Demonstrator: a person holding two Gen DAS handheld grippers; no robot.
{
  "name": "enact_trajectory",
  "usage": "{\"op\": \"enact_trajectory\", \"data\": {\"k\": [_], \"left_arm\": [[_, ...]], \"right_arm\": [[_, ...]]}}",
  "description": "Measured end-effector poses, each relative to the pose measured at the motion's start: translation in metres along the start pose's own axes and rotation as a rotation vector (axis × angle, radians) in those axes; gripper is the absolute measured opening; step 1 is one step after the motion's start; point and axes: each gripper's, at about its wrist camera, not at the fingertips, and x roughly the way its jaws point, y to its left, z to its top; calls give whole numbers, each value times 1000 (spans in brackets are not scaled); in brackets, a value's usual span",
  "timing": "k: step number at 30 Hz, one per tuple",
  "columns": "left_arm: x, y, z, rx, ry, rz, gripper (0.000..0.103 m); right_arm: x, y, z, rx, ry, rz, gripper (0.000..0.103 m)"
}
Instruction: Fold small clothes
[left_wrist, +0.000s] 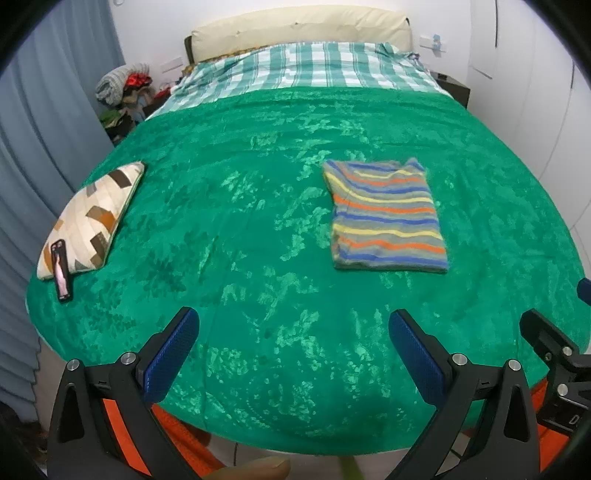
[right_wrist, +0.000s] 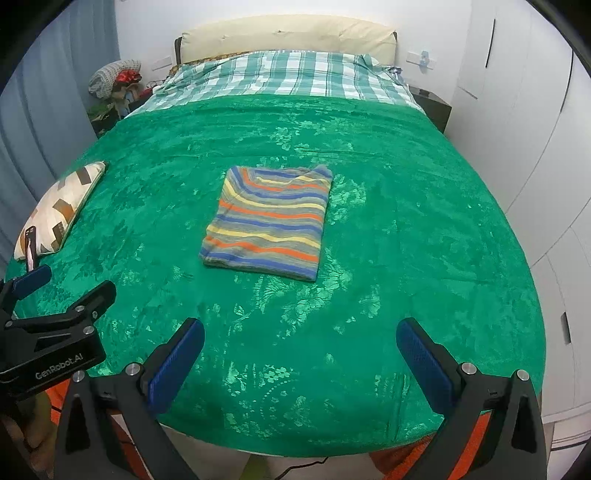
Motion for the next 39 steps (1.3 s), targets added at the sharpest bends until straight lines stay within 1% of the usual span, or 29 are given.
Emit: {"op": "enact_trajectory", "data": {"k": [4,7,14,29,39], "left_arm": [[4,-1,0,5,10,19,102],[6,0,0,-7,23,8,102],[4,2,0,-11,17,-4,102],[9,-4,-2,-5,35,-29,102],[10,-7,-2,-2,36,-30,102]], "right_arm": [[0,-2,0,-4,0,-35,103],[-1,-3,0,-3,1,-42,103],[0,-2,-1,-12,-3,-61,103],[-1,-1,-1,-13,-3,-64,103],[0,-5,-1,-7,-4,-71,103]]}}
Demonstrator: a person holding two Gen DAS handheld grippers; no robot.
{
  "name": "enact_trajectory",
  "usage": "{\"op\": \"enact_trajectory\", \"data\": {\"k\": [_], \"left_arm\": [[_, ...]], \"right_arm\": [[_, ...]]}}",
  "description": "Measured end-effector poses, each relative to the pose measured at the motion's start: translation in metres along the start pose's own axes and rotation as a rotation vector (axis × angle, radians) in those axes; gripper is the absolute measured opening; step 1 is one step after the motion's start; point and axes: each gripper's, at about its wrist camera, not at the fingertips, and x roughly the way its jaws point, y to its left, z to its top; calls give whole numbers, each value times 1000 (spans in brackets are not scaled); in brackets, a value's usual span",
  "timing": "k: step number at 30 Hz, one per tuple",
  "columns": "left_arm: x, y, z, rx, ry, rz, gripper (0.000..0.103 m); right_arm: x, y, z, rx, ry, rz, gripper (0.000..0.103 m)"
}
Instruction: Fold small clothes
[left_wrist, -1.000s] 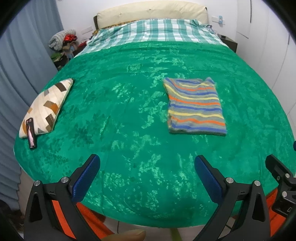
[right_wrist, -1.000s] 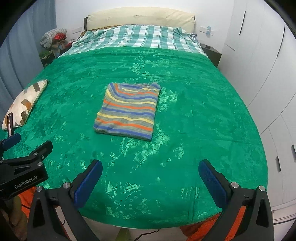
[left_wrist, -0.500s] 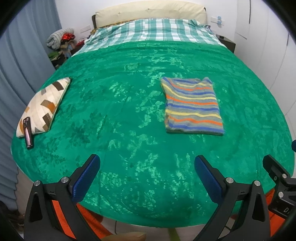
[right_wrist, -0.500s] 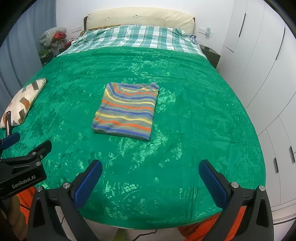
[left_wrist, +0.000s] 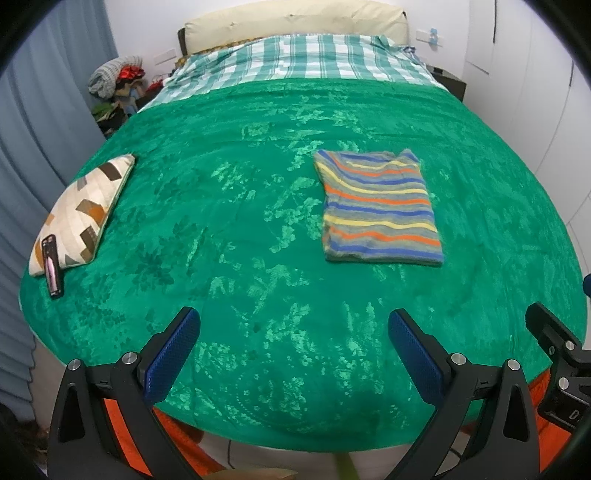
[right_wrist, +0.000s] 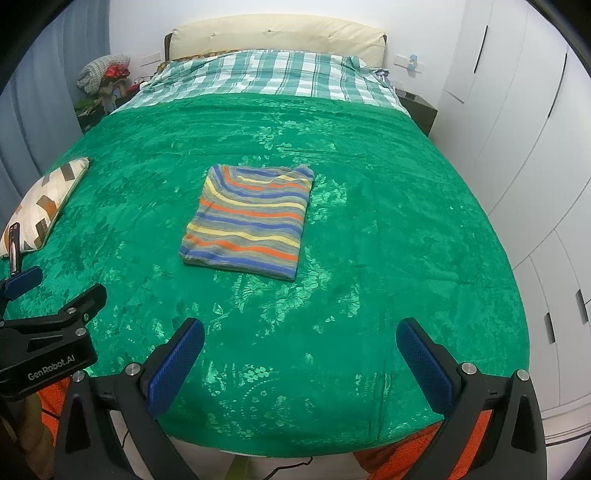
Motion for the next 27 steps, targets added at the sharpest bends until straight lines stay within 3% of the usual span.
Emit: {"op": "enact_trajectory", "data": {"k": [27], "left_arm": [[-3,-2,2,18,-11,-5,102]], "right_arm": [[-2,-5,0,9,-1,-14,103]]}}
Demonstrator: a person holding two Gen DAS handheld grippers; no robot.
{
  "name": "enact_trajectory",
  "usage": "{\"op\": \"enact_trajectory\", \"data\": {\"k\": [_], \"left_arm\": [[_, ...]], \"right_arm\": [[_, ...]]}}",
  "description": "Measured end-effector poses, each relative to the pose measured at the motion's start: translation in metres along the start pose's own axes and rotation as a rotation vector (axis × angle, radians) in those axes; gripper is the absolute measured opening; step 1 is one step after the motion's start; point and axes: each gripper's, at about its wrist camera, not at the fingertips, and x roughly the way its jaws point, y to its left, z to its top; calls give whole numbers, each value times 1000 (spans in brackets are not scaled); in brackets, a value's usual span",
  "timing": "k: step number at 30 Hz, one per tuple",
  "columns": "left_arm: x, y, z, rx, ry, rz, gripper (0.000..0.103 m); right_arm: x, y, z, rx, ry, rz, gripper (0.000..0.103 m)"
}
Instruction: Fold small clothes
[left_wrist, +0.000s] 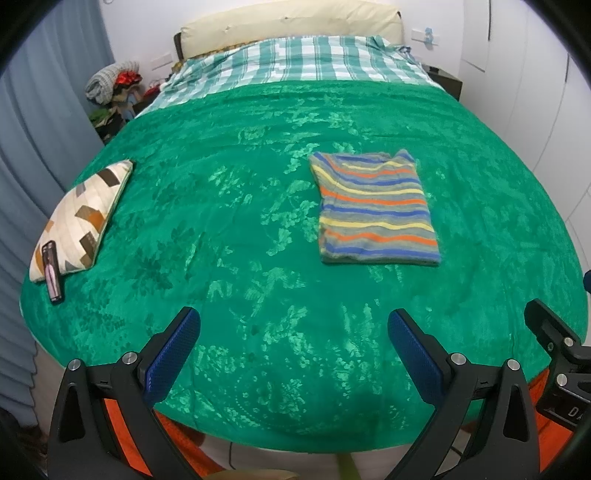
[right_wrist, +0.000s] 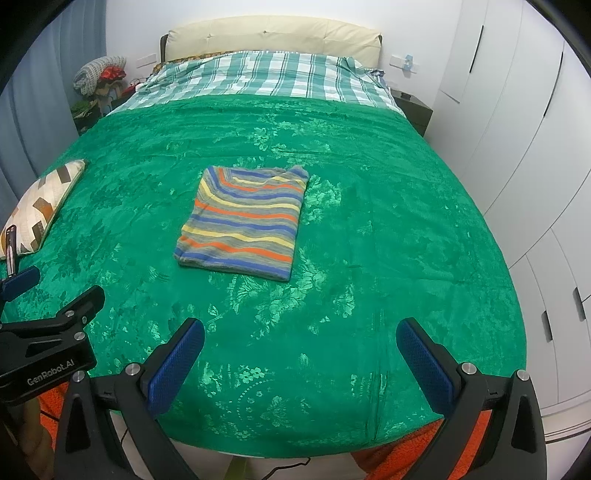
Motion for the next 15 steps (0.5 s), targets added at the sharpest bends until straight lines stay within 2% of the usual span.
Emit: {"op": "enact_trajectory", "data": {"k": [15], "left_arm": [[0,-1,0,4,-3,1,102]], "right_arm": [[-1,-1,1,1,1,-3,103]]}}
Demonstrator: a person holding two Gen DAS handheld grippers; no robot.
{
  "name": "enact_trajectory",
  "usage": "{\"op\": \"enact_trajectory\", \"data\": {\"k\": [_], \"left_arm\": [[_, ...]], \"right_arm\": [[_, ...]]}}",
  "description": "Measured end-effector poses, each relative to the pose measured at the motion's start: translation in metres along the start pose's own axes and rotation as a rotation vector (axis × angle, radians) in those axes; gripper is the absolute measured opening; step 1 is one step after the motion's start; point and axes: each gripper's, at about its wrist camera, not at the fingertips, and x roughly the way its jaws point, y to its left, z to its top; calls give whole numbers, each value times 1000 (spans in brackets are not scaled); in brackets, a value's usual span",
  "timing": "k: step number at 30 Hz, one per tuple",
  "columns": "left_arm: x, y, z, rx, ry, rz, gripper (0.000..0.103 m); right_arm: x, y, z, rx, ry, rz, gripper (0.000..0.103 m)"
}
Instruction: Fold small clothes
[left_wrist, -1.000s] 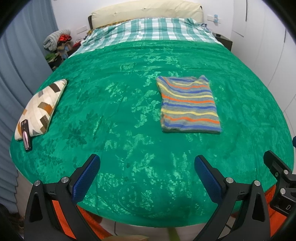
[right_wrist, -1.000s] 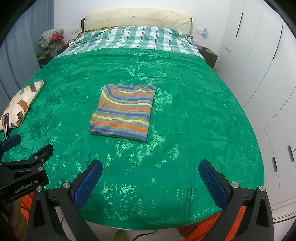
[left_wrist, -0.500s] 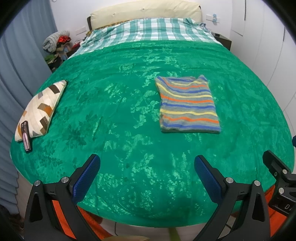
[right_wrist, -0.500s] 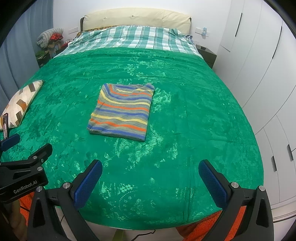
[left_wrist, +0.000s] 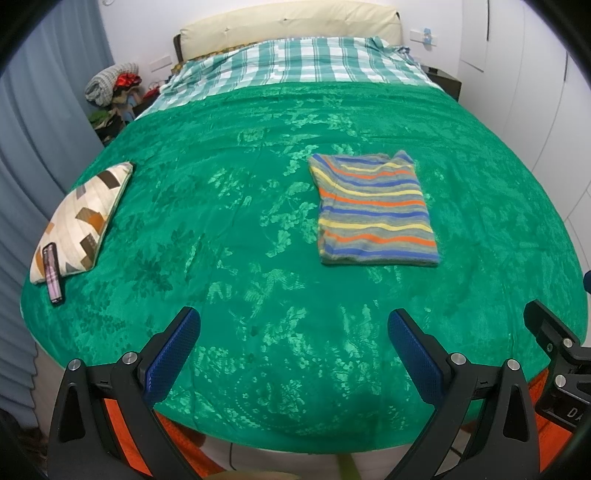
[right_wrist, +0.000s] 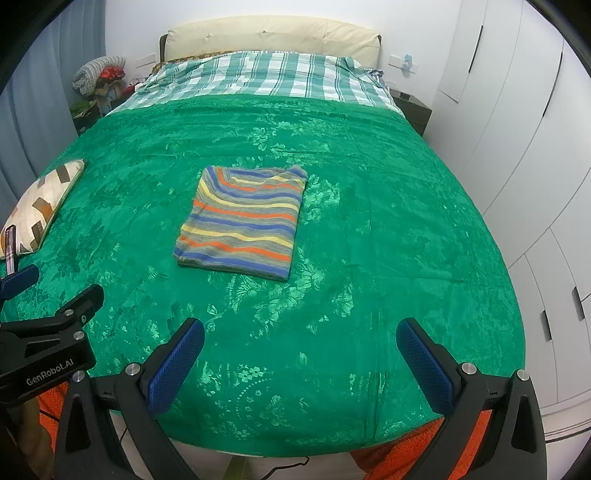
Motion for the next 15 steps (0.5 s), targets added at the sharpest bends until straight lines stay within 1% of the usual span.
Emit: {"op": "enact_trajectory", "data": {"k": [10,12,13,15], "left_arm": [[-1,0,1,3,-2,-1,102],[-2,1,2,2,-7,-23,102],[-4,2,2,-3,-18,-46,102],[-8,3,3,-14,-39,-69,102]], "right_arm": [[0,1,0,0,0,-1,103],[0,0,0,0,0,-1,103],[0,0,0,2,1,-2,103],[0,0,0,4,2,-1,103]]}}
